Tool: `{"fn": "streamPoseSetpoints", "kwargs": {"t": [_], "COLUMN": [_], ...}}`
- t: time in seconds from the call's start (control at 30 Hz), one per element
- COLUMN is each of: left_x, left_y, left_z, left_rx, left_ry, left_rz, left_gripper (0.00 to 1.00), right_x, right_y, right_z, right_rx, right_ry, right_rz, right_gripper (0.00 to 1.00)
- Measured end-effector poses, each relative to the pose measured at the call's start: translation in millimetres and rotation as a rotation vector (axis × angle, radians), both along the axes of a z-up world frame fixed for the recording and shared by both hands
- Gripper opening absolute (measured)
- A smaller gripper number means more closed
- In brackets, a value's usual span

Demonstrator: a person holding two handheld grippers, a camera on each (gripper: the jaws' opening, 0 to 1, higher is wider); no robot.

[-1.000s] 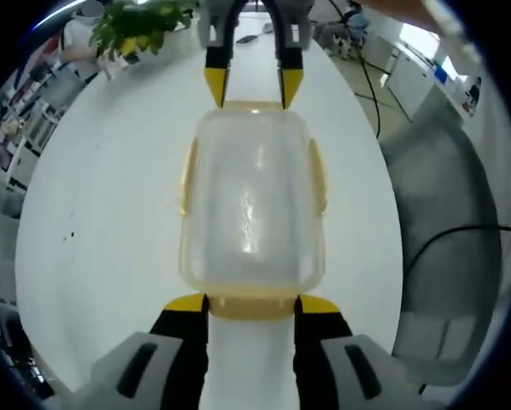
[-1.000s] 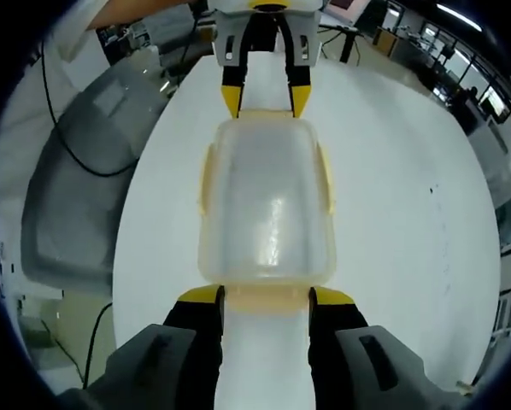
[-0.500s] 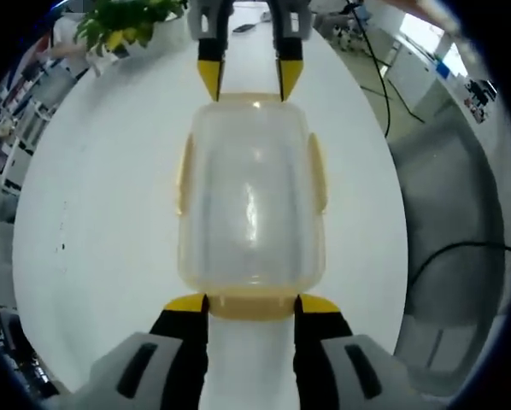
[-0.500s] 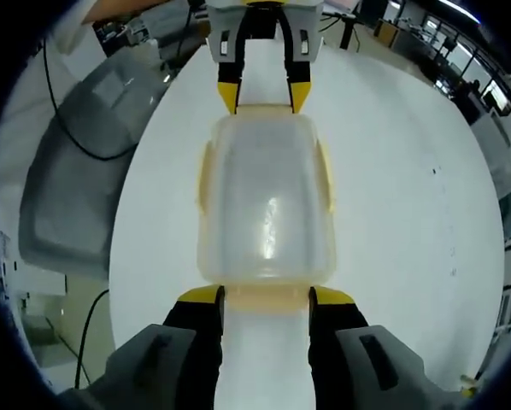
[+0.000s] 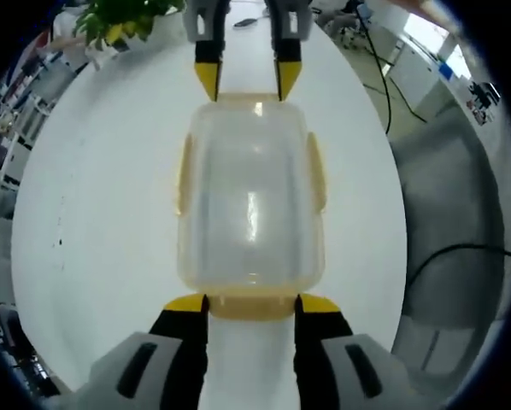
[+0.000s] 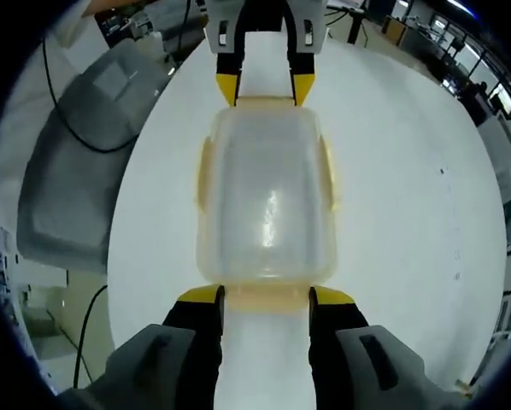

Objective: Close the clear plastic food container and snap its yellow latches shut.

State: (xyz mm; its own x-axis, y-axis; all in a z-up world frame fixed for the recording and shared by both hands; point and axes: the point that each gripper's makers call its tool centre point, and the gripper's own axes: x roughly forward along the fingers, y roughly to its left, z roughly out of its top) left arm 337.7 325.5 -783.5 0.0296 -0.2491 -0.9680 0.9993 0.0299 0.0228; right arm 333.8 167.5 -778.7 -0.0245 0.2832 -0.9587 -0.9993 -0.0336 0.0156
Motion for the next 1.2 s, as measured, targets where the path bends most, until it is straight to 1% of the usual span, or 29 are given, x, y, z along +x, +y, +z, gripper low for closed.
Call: {"fn": "streamPoseSetpoints", "kwargs": {"t": [0.17, 0.23, 0.37, 0.6, 0.83, 1.07, 1.2], "left_x": [-2.1, -3.6, -1.5, 0.6, -0.7, 0.0, -0.1], "left_y": [-0.4, 0.0, 0.2, -0.7, 0.9, 0.6, -0.1], "left_z": [0.1, 1.0, 0.5, -1.4, -3.9, -6.6, -6.9], "left_rx": [0.011, 0.019, 0.019, 0.026, 0.031, 0.019, 0.006], "left_ry": [-0.002, -0.012, -0.007, -0.021, -0.039, -0.049, -0.050], "left_rz": [-0.004, -0.016, -0.020, -0.038, -0.079, -0.085, -0.088], "left_gripper": [0.34, 0.34, 0.34, 0.34, 0.34, 0.34, 0.34], "right_x": [-0.5, -0.8, -0.2, -0.7, -1.4, -1.7, -3.2], "right_y": [-0.1, -0.5, -0.6, -2.4, -2.7, -3.3, -7.1], "right_z": [0.7, 1.6, 0.4, -0.9, -1.1, -1.9, -9.1], "right_rx": [-0.012, -0.012, -0.008, -0.011, -0.011, -0.001, -0.014], "right_ry": [-0.012, -0.011, -0.010, -0.003, -0.002, -0.007, 0.000], "right_rz": [0.009, 0.010, 0.006, 0.005, 0.004, -0.001, -0.023], "right_gripper": [0.36, 0.36, 0.36, 0.36, 0.37, 0.37, 0.37]}}
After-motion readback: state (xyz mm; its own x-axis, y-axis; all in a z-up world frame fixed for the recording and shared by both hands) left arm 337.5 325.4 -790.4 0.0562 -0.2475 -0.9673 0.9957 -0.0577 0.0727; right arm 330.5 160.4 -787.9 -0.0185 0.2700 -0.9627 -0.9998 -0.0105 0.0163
